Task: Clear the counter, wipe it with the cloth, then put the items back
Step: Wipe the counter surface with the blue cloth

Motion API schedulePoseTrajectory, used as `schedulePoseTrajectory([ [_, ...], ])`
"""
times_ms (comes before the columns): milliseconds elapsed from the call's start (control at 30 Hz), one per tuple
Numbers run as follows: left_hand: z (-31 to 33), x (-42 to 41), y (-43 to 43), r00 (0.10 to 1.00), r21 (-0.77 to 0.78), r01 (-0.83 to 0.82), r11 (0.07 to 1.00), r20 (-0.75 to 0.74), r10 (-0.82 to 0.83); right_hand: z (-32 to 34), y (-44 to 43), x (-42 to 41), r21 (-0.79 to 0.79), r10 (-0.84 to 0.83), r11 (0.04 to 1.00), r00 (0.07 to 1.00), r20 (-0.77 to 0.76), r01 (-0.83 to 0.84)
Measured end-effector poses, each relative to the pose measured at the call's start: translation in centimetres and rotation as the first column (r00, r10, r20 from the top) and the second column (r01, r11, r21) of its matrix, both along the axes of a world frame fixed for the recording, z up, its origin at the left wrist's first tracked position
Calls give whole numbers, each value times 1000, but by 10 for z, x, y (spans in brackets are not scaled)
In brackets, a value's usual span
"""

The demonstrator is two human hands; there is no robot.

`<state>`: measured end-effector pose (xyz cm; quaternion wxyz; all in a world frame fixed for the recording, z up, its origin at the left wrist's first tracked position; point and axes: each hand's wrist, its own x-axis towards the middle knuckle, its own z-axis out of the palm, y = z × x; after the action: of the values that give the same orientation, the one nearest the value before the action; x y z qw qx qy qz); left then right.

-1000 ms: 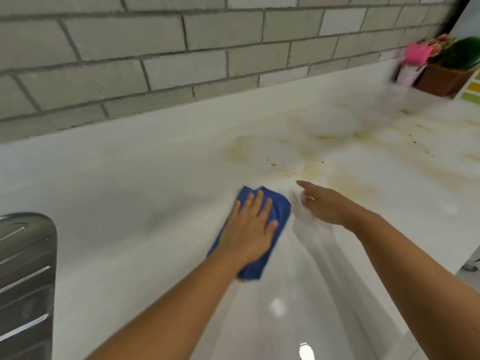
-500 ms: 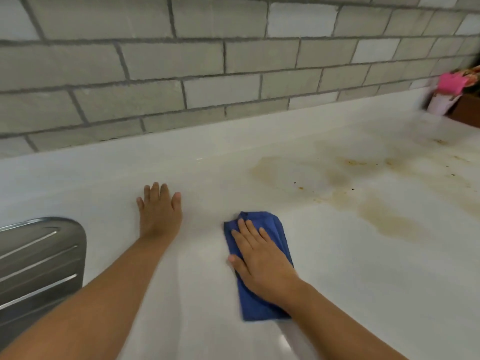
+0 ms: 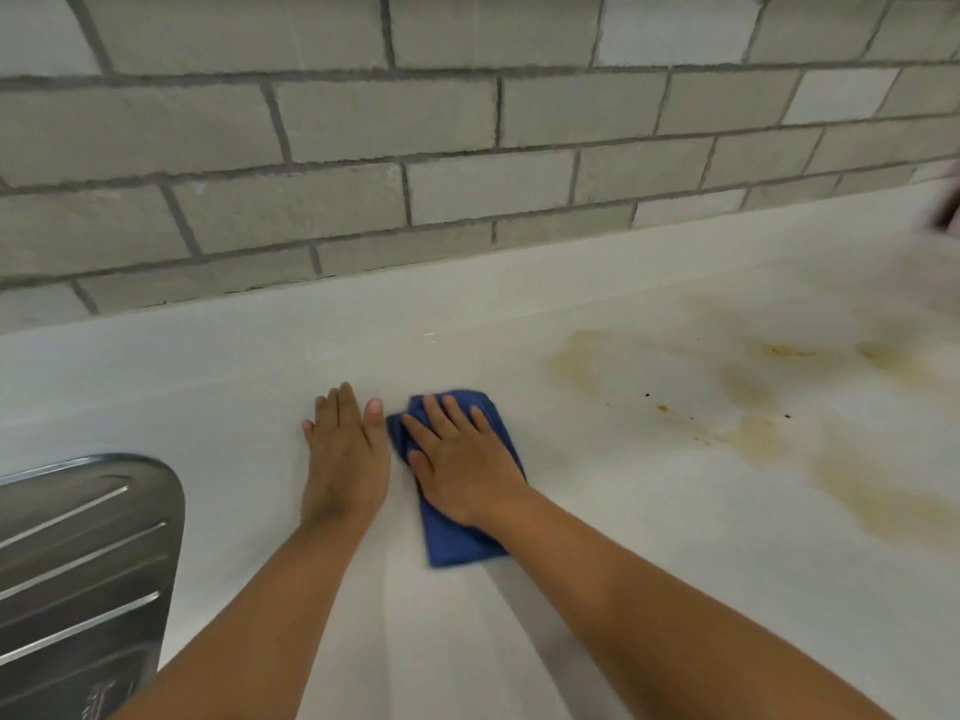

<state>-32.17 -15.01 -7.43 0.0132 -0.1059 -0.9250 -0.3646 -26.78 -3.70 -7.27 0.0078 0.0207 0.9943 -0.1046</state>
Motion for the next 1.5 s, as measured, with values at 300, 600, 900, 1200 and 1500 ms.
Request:
schedulePoseTrajectory([
  [300,-3,-3,-1,1000,-119,5,993,-17,-7,3,95,-96,-52,-157,986,987,-20,156],
  [600,-7,-6,4,998,-244,10,970,-55,-24,-4,57,-13,17,-330,943,939,-94,333],
  [900,-6,-6,2,998,-215,0,977,-58,-13,8,90,-106,-108,-223,971,970,-100,212],
  [1200,-3,-5,5,999,-276,2,961,-36,-13,2,157,-8,77,-545,837,838,20,542],
  [1500,-8,-7,5,997,-288,-21,958,-73,0,-1,71,-73,52,-184,982,983,12,183],
])
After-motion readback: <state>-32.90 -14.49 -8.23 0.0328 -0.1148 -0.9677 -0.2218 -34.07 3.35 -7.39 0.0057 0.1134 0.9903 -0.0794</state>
